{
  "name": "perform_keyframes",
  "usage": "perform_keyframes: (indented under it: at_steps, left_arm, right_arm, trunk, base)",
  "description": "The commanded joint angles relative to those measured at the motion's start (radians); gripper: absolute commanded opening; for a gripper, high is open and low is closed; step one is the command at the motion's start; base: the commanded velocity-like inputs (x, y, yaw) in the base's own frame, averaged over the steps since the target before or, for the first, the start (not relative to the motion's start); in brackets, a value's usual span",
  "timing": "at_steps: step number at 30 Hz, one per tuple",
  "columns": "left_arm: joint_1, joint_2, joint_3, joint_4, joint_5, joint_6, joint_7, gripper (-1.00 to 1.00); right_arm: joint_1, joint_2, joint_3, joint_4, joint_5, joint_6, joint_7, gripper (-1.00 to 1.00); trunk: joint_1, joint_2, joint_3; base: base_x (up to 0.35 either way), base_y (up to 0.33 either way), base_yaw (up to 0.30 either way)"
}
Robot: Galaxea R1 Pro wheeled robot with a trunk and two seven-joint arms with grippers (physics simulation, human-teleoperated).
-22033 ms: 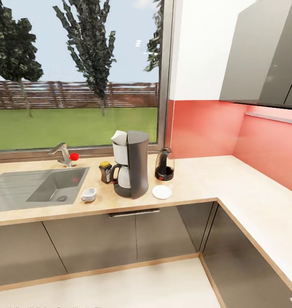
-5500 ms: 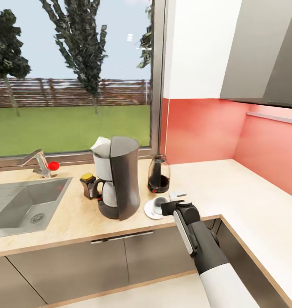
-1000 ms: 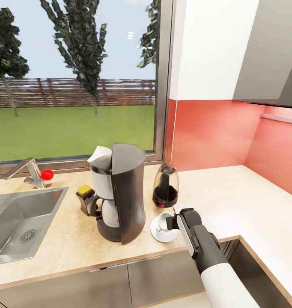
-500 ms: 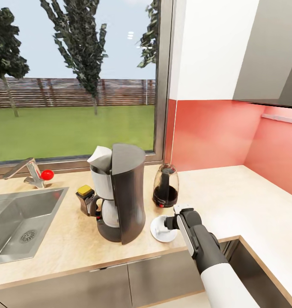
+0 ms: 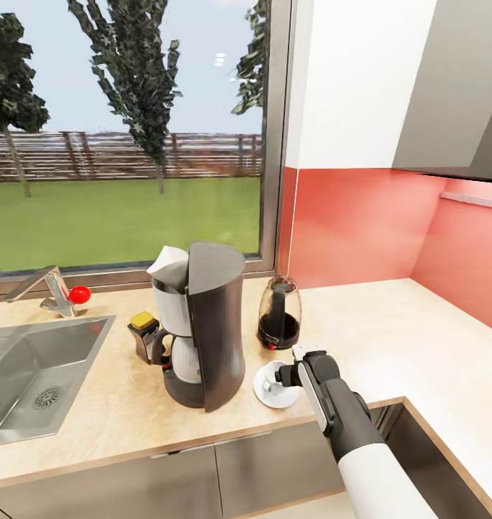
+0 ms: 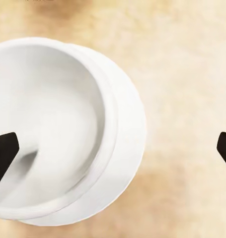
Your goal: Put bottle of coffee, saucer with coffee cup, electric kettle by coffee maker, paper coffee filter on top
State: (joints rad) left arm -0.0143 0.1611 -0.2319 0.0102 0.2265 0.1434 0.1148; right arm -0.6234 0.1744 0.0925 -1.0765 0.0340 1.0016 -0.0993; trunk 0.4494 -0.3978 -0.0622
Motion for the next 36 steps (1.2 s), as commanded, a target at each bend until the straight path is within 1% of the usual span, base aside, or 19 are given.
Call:
perform_keyframes:
  at_steps: [1, 6, 13, 16, 22, 26, 28, 31, 33, 34, 36]
  left_arm:
    - [-0.001, 0.000, -0.008, 0.001, 0.010, 0.002, 0.002, 1.00]
    - [-0.001, 0.000, -0.009, 0.001, 0.010, 0.002, 0.002, 1.00]
    - [-0.001, 0.000, -0.009, -0.001, 0.010, 0.002, 0.002, 1.00]
    - [-0.001, 0.000, -0.009, -0.001, 0.010, 0.002, 0.003, 1.00]
    - [-0.001, 0.000, -0.010, -0.002, 0.009, 0.000, 0.003, 1.00]
    - [-0.001, -0.002, -0.010, -0.004, 0.010, -0.001, 0.003, 1.00]
    - [-0.001, -0.002, -0.010, -0.004, 0.010, -0.002, 0.003, 1.00]
    - [-0.001, -0.002, -0.010, -0.004, 0.010, -0.002, 0.003, 1.00]
    - [-0.001, -0.002, -0.010, -0.004, 0.010, -0.003, 0.003, 1.00]
    - [-0.001, -0.003, -0.010, -0.004, 0.010, -0.002, 0.003, 1.00]
    - [-0.001, -0.002, -0.010, -0.005, 0.010, -0.003, 0.003, 1.00]
  right_arm:
    - [-0.001, 0.000, 0.001, -0.002, 0.003, 0.005, -0.002, 1.00]
    - [-0.001, 0.000, 0.001, -0.026, 0.002, 0.005, -0.003, 1.00]
    - [-0.001, 0.000, 0.001, -0.157, 0.001, 0.005, -0.005, 1.00]
    - [-0.001, 0.000, 0.002, -0.192, 0.001, 0.005, -0.004, 1.00]
    - [-0.001, 0.000, 0.005, -0.211, 0.001, 0.005, -0.004, 1.00]
    - [-0.001, 0.000, 0.012, -0.211, 0.001, -0.002, -0.001, 1.00]
    - [-0.001, 0.000, 0.012, -0.210, 0.001, -0.017, -0.001, 1.00]
    - [-0.001, 0.000, 0.014, -0.208, 0.002, -0.079, 0.000, 1.00]
    - [-0.001, 0.000, 0.015, -0.206, 0.004, -0.171, 0.001, 1.00]
    - [0.000, 0.000, 0.015, -0.205, 0.004, -0.184, 0.001, 1.00]
    - [0.000, 0.000, 0.015, -0.204, 0.004, -0.246, 0.001, 1.00]
  trunk:
    - [0.001, -0.002, -0.002]
    - [0.001, -0.002, -0.002]
    - [0.001, -0.002, -0.002]
    - [0.001, -0.002, -0.002]
    - [0.001, -0.002, -0.002]
    - [0.001, -0.002, -0.002]
    - [0.001, -0.002, -0.002]
    - [0.001, -0.002, -0.002]
    - [0.001, -0.002, -0.002]
    - [0.001, -0.002, -0.002]
    - [0.001, -0.002, -0.002]
  base:
    - [0.000, 0.000, 0.000]
    - [0.000, 0.000, 0.000]
    - [0.000, 0.000, 0.000]
    - [0.000, 0.000, 0.000]
    - [0.000, 0.000, 0.000]
    - [-0.220, 0.000, 0.000]
    - [-0.310, 0.000, 0.000]
    - [-0.326, 0.000, 0.000]
    - [-0.333, 0.000, 0.000]
    - [-0.334, 0.000, 0.000]
    - [-0.335, 0.000, 0.000]
